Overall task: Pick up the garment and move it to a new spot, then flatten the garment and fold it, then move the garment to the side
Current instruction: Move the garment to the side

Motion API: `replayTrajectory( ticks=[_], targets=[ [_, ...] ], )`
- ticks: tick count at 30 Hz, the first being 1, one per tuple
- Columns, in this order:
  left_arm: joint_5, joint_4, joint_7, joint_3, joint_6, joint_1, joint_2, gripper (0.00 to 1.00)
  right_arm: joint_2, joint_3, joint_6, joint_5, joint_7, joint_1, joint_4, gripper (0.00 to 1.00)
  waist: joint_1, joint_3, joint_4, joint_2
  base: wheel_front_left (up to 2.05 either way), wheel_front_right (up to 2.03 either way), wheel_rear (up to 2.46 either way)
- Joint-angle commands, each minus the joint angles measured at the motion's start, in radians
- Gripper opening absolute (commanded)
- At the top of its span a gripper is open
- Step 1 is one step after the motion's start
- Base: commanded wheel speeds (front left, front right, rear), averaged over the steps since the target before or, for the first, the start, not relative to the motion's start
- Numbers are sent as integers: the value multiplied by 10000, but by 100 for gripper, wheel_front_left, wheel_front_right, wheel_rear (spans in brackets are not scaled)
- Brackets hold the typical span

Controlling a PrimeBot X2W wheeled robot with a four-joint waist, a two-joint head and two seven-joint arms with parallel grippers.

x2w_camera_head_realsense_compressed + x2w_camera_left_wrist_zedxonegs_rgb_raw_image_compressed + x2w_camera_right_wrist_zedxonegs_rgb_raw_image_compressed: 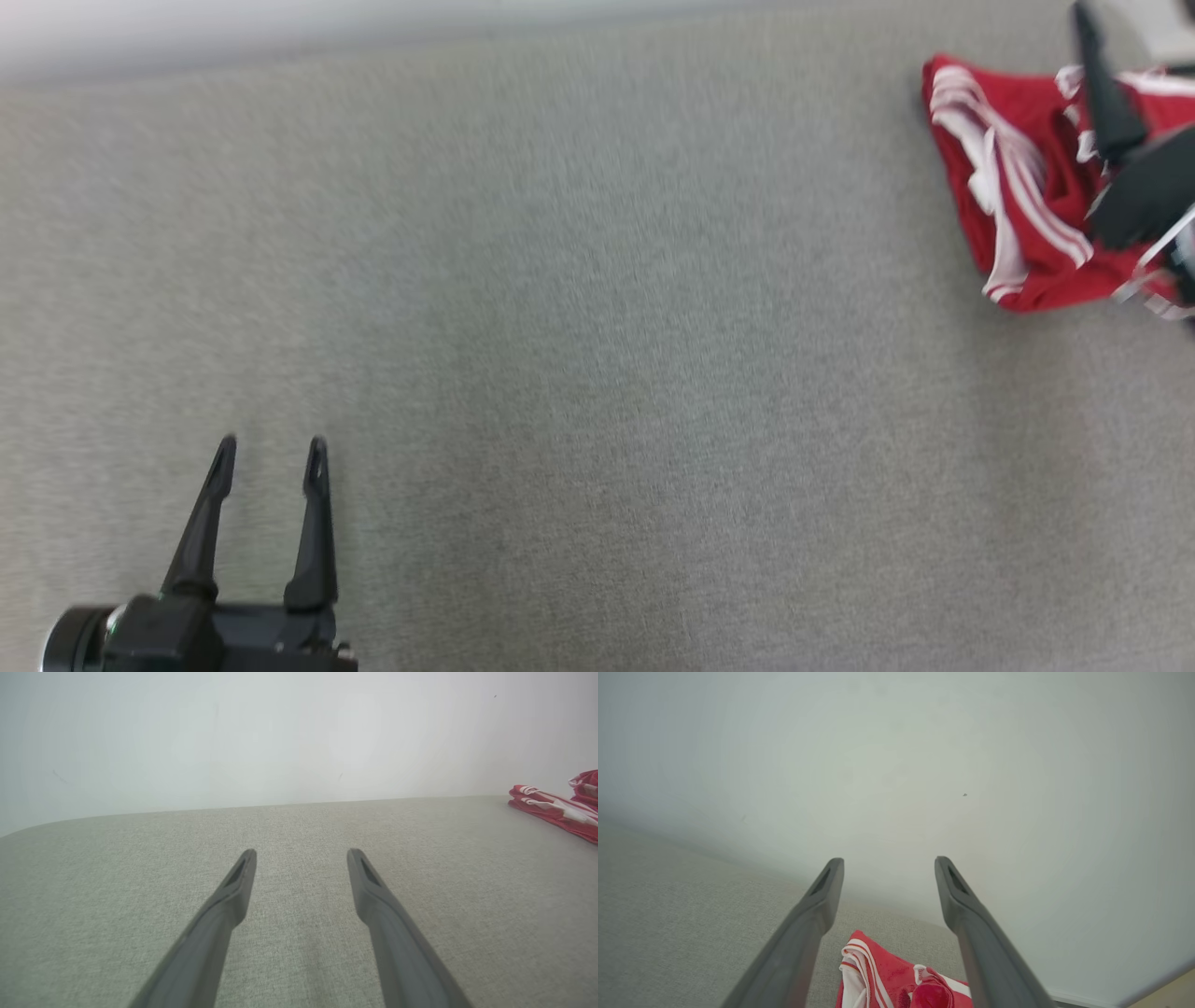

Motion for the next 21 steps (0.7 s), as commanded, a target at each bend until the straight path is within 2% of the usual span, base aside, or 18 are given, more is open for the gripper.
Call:
replayTrajectory(
  ticks=[1,7,10,15,21],
  targets=[
    [-43,22,-26,109,38,262,-66,100,142,-115,-35,-14,-88,434,-157,100,1,-1054,404,0,0,0,0],
    [-32,148,-26,401,19,819,-164,100,801,-975,-35,-330,-181,2197,-1229,100,1,-1755,592,0,0,0,0],
    [-47,208,-26,506,28,968,-215,100,1142,-1735,-35,-498,-196,3224,-1900,100,1,-2013,743,0,0,0,0],
    [-98,245,-26,613,87,1132,-327,100,1991,-2978,-33,-821,-198,5137,-3056,100,1,-2321,899,0,0,0,0],
    [-111,338,-26,548,106,1140,-397,100,3086,-3846,-33,-1348,-200,7018,-4278,100,1,-2565,992,0,0,0,0]
  ],
)
